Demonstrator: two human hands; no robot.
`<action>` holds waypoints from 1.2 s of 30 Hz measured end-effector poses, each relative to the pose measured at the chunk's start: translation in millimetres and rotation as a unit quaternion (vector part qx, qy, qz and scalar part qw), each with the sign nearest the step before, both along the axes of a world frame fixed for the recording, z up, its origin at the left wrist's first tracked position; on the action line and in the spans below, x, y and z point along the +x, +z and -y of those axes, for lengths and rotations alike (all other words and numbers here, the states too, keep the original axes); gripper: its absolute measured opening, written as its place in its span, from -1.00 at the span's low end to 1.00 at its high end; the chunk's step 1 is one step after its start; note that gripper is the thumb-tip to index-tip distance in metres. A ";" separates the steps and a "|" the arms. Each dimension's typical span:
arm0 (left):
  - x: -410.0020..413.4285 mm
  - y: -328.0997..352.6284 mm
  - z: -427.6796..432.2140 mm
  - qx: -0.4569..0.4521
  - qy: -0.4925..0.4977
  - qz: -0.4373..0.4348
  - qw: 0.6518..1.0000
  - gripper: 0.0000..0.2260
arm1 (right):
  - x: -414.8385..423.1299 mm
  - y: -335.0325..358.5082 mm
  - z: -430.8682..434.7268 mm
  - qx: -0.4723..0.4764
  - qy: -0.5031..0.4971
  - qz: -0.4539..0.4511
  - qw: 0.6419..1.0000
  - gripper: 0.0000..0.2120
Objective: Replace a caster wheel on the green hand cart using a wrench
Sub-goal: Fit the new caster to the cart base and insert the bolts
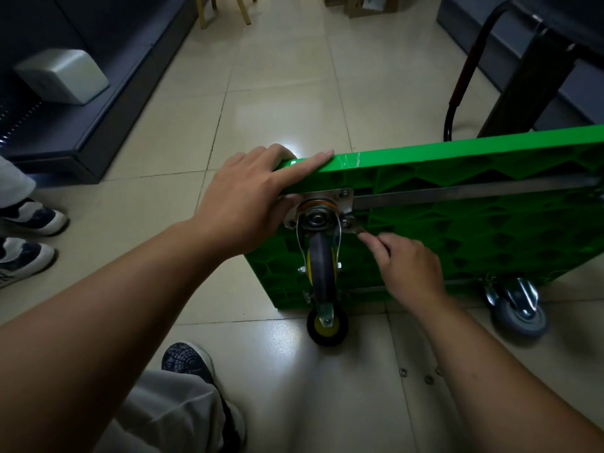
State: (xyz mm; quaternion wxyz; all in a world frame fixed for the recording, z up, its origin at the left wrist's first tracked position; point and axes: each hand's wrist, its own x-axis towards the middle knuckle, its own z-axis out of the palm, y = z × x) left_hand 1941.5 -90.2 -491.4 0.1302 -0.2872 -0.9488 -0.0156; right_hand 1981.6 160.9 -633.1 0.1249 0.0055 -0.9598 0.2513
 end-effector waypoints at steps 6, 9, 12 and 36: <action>-0.2 0.5 0.0 0.003 0.001 0.004 1.000 -0.39 | -9.5 52.5 -13.1 0.195 -0.026 -0.033 0.980 -0.40; 0.5 1.1 0.2 0.005 -0.002 0.003 1.000 -0.38 | 8.7 41.6 -14.7 0.092 -0.002 -0.053 0.994 -0.50; 1.0 0.2 0.7 0.005 0.000 0.000 1.000 -0.38 | 30.8 8.4 -2.9 -0.269 -0.013 -0.013 0.963 -0.52; 1.5 -1.7 -0.9 0.009 0.010 -0.004 1.000 -0.37 | 6.0 -38.5 79.8 -0.497 -0.068 0.077 0.862 -0.49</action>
